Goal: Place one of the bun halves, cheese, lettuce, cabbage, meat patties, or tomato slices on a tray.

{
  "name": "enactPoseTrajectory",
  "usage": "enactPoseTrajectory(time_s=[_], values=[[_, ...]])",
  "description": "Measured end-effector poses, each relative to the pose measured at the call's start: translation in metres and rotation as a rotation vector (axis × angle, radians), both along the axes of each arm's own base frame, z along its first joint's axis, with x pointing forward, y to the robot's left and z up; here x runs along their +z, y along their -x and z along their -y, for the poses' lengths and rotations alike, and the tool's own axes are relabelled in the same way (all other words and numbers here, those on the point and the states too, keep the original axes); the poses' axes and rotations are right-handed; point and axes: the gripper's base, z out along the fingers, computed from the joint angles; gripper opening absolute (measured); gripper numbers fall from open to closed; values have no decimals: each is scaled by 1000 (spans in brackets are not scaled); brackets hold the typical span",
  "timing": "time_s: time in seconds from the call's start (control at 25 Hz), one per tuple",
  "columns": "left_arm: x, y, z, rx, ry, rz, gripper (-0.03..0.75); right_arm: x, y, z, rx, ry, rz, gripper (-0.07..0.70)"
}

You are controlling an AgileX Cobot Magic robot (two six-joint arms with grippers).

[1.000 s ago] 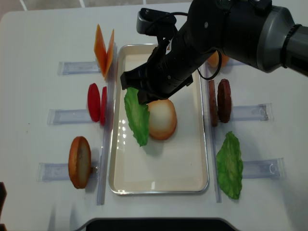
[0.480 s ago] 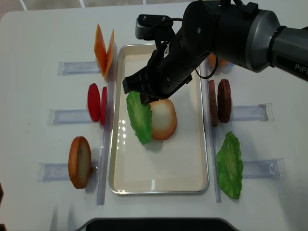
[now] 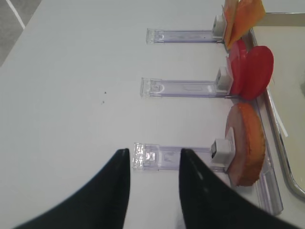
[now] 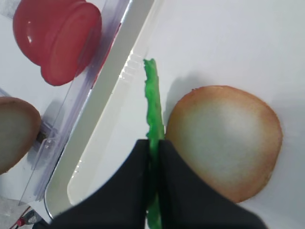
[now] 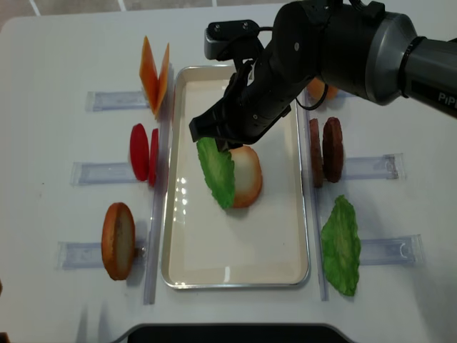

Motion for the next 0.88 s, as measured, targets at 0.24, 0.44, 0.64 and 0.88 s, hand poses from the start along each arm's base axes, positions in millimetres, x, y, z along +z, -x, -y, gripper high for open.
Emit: enactPoseTrajectory(time_s=[0.24, 0.44, 0.64, 0.88], values=[[0, 0, 0, 0, 0, 0, 205, -2, -2, 5, 25, 51, 22, 87], [0, 0, 0, 0, 0, 0, 164, -3, -4, 8, 47, 94, 61, 314], [0, 0, 0, 0, 0, 0, 125, 7, -9, 17, 65, 218, 123, 384], [0, 0, 0, 0, 0, 0, 82, 66, -13, 24, 8, 302, 129, 383]])
